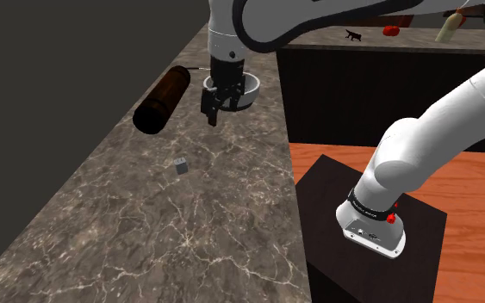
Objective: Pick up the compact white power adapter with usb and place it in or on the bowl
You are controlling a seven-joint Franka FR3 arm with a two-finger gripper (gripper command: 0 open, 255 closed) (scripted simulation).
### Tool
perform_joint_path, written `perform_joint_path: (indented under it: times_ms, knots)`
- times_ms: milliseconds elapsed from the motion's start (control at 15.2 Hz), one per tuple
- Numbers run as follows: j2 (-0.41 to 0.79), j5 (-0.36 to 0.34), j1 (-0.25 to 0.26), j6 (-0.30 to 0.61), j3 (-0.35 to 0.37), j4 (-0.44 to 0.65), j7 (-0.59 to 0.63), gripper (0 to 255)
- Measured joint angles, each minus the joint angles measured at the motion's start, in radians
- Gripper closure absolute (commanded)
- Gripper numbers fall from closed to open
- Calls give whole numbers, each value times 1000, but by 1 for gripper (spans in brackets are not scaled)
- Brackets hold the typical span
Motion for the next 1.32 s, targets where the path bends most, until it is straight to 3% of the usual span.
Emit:
perform_joint_path:
  times_ms: [396, 726, 1320]
  knots:
    - [197, -73, 12, 62, 119, 126, 148, 0]
    - [387, -187, 40, 80, 193, 269, 285, 0]
    - [446, -227, 50, 168, 199, 228, 317, 0]
